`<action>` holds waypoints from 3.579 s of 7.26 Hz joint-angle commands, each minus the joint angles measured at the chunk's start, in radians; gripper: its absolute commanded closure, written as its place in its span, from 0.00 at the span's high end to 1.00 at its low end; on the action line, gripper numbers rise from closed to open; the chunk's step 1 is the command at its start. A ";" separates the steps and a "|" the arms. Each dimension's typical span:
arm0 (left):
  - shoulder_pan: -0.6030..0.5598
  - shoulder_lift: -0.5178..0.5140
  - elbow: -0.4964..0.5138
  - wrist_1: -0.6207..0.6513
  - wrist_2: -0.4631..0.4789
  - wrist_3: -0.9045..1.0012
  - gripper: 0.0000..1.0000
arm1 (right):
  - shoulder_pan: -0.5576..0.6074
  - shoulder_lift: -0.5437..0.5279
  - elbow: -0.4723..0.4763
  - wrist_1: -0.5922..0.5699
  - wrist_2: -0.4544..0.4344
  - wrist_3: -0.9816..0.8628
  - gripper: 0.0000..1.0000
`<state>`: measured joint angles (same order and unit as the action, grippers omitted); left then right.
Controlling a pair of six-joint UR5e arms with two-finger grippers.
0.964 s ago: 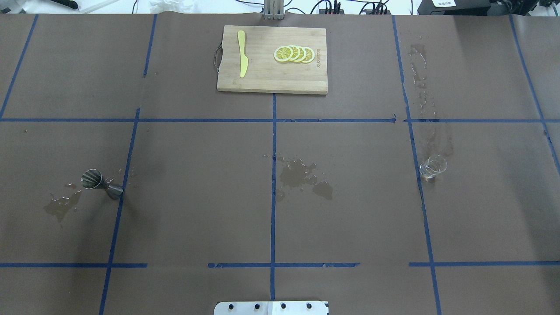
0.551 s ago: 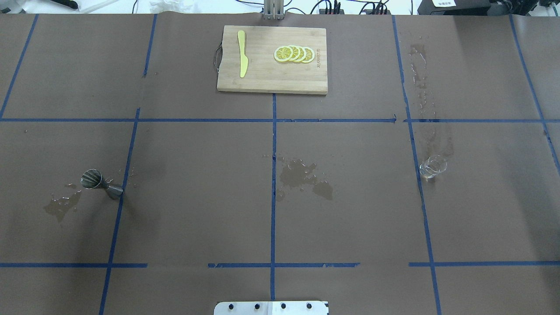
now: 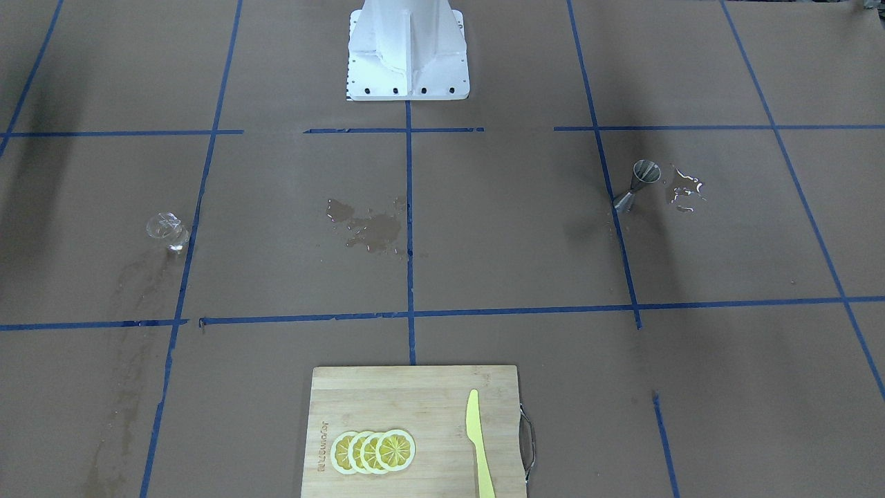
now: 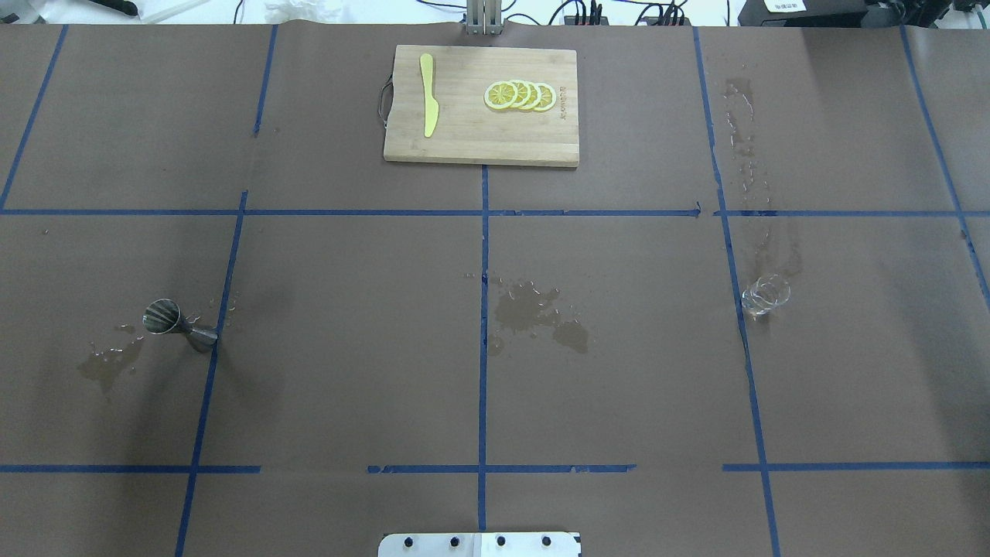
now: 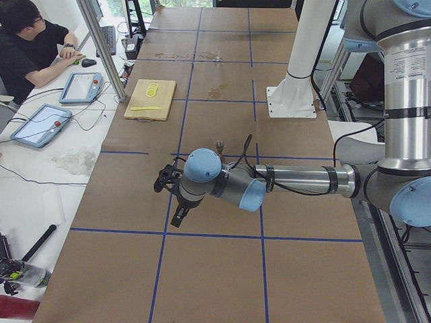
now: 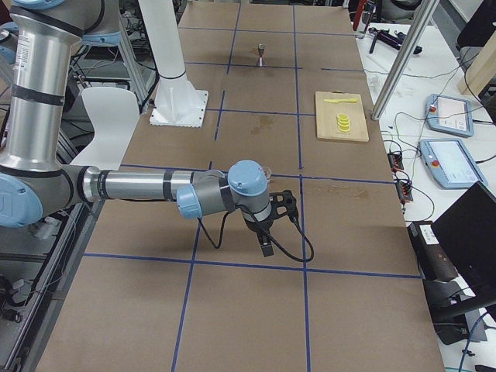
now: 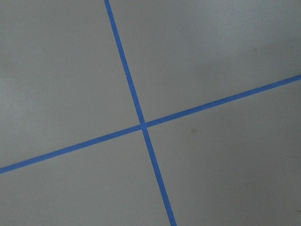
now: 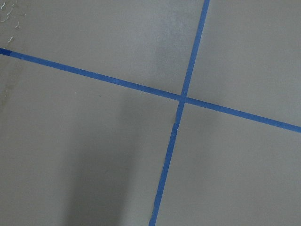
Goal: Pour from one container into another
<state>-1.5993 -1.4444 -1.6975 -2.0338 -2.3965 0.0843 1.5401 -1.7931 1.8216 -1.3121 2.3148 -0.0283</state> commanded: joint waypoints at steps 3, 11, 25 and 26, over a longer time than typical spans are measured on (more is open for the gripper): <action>0.001 -0.070 0.081 -0.259 0.000 -0.001 1.00 | 0.002 0.009 -0.004 0.002 -0.002 -0.004 1.00; 0.339 -0.019 -0.066 -0.750 0.278 -0.600 1.00 | 0.002 0.006 0.011 0.007 -0.003 -0.001 1.00; 1.448 0.220 -0.136 -1.140 1.864 -0.960 1.00 | 0.002 -0.003 0.008 0.005 -0.002 -0.001 1.00; 1.516 0.194 -0.108 -1.140 1.957 -0.960 1.00 | 0.002 -0.003 0.008 0.005 -0.002 -0.001 1.00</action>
<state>-0.1904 -1.2253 -1.8428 -3.1726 -0.5867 -0.8677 1.5416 -1.7962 1.8305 -1.3069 2.3128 -0.0292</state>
